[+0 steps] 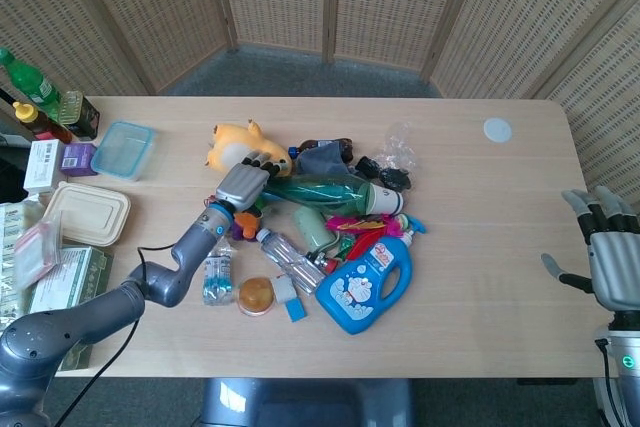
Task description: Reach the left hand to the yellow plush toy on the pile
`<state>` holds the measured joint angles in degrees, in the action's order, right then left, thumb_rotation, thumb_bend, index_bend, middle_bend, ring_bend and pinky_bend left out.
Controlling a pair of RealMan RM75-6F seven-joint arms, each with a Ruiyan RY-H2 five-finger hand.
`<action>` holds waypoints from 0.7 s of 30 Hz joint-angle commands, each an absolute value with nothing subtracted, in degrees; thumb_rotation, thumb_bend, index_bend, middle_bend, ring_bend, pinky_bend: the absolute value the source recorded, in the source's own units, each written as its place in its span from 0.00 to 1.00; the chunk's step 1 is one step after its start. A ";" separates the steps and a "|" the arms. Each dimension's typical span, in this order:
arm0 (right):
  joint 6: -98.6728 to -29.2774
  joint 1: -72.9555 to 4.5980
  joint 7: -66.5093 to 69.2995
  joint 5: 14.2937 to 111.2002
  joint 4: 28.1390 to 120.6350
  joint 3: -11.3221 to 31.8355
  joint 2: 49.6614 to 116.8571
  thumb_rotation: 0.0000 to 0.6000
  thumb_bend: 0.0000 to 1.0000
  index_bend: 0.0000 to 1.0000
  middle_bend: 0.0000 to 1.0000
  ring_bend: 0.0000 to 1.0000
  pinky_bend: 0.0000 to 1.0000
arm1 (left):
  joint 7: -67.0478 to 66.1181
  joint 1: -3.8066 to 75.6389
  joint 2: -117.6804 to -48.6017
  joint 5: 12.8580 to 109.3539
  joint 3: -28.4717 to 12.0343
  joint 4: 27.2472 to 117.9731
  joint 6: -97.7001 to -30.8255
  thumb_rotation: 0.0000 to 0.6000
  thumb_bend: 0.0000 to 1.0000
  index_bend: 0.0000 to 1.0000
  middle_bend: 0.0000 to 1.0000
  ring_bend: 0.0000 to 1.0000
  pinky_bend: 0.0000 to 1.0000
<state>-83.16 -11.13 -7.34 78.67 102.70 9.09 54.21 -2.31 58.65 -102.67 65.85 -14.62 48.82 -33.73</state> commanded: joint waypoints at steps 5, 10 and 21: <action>-83.88 -10.35 -5.82 79.22 103.13 9.10 53.45 0.86 0.24 0.13 0.17 0.00 0.13 | -1.01 60.10 -105.55 67.81 -13.72 44.99 -33.71 1.00 0.38 0.21 0.28 0.10 0.00; -84.39 -9.90 -5.12 79.53 103.25 9.20 53.02 0.86 0.24 0.13 0.18 0.00 0.13 | -0.20 59.99 -106.23 69.30 -13.12 44.04 -35.13 1.00 0.45 0.33 0.41 0.33 0.03; -85.08 -9.43 -5.03 80.08 103.85 9.43 52.75 0.86 0.23 0.14 0.18 0.00 0.13 | 4.35 57.87 -103.78 71.33 -13.62 46.69 -40.27 1.00 0.49 0.53 0.63 0.62 0.32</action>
